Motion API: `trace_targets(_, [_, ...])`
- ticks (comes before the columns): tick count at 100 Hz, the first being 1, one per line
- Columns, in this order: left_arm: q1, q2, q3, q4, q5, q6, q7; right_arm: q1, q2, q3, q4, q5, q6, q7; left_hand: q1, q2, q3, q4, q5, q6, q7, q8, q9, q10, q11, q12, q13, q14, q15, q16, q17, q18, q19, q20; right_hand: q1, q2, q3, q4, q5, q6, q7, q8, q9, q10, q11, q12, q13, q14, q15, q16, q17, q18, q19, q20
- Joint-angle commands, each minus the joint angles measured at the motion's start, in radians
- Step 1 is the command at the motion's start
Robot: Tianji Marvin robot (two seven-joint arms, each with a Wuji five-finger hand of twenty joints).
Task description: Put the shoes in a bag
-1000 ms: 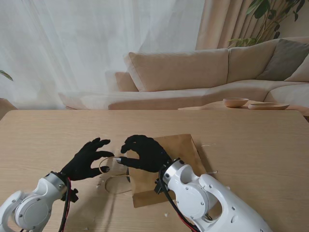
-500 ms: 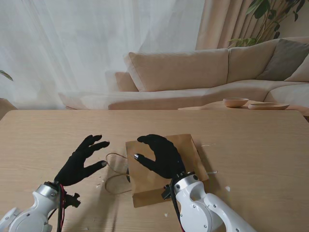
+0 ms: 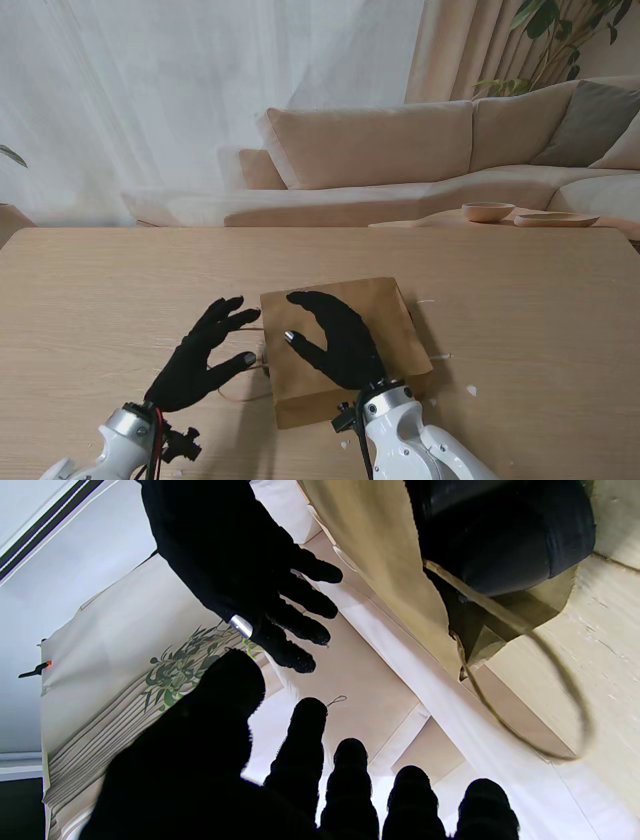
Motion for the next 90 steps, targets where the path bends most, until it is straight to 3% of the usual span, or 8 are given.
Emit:
trace_targets(1, [0.009, -0.006, 0.009, 0.000, 0.028, -0.016, 0.003, -0.015, -0.006, 0.004, 0.004, 0.003, -0.019, 0.005, -0.012, 0.044, -0.032, 0.001, -0.038, -0.052, 0.006, -0.017, -0.028, -0.033, -0.034, -0.014, -0.006, -0.032, -0.021, -0.022, -0.002, -0.027, -0.026, -0.014, -0.039, 0.033, -0.024, 0.001, -0.033, -0.051, -0.013, 0.005, -0.028, -0.043, -0.036, -0.012, -0.031, -0.040, -0.021, -0.011, -0.021, -0.012, -0.029, 0.020])
trace_targets(13, [0.002, -0.013, 0.029, 0.017, 0.065, -0.030, 0.058, -0.019, -0.006, 0.011, 0.015, 0.022, -0.048, 0.008, -0.027, 0.066, -0.064, 0.003, -0.077, -0.071, 0.003, -0.033, -0.040, -0.052, -0.072, -0.031, -0.008, -0.038, -0.029, -0.059, -0.002, -0.025, -0.028, -0.030, -0.048, 0.046, -0.037, -0.015, -0.056, -0.077, -0.049, 0.015, -0.026, -0.057, -0.089, -0.031, -0.034, -0.048, -0.061, -0.020, -0.035, -0.020, -0.046, 0.028])
trace_targets(43, [-0.012, -0.032, 0.068, 0.013, 0.001, 0.029, 0.113, -0.021, -0.004, 0.027, 0.019, 0.094, -0.105, 0.054, -0.073, 0.120, -0.120, 0.002, -0.177, -0.130, -0.013, -0.058, -0.061, -0.098, -0.131, -0.075, -0.015, -0.032, -0.040, -0.121, -0.004, -0.015, -0.035, -0.065, -0.076, 0.072, -0.049, -0.015, -0.097, -0.137, -0.202, 0.079, -0.027, -0.114, -0.251, -0.093, -0.054, -0.107, -0.225, -0.073, -0.101, -0.108, -0.147, -0.008])
trace_targets(64, [-0.037, -0.041, 0.081, 0.030, -0.016, 0.036, 0.143, -0.020, 0.002, 0.029, 0.023, 0.095, -0.118, 0.077, -0.060, 0.120, -0.120, 0.005, -0.183, -0.141, 0.005, -0.056, -0.060, -0.111, -0.130, -0.094, -0.012, -0.061, -0.037, -0.136, -0.001, -0.029, -0.036, -0.083, -0.091, 0.076, -0.046, -0.013, -0.114, -0.141, -0.223, 0.087, -0.029, -0.132, -0.273, -0.102, -0.062, -0.113, -0.244, -0.072, -0.112, -0.117, -0.161, -0.015])
trace_targets(90, [-0.043, -0.042, 0.086, 0.037, -0.022, 0.054, 0.141, -0.017, 0.001, 0.025, 0.017, 0.085, -0.104, 0.072, -0.043, 0.123, -0.123, 0.004, -0.185, -0.139, 0.014, -0.054, -0.060, -0.107, -0.128, -0.093, -0.011, -0.064, -0.036, -0.138, 0.000, -0.031, -0.035, -0.093, -0.095, 0.077, -0.040, -0.011, -0.113, -0.140, -0.233, 0.098, -0.026, -0.134, -0.278, -0.103, -0.062, -0.115, -0.249, -0.064, -0.112, -0.113, -0.160, -0.013])
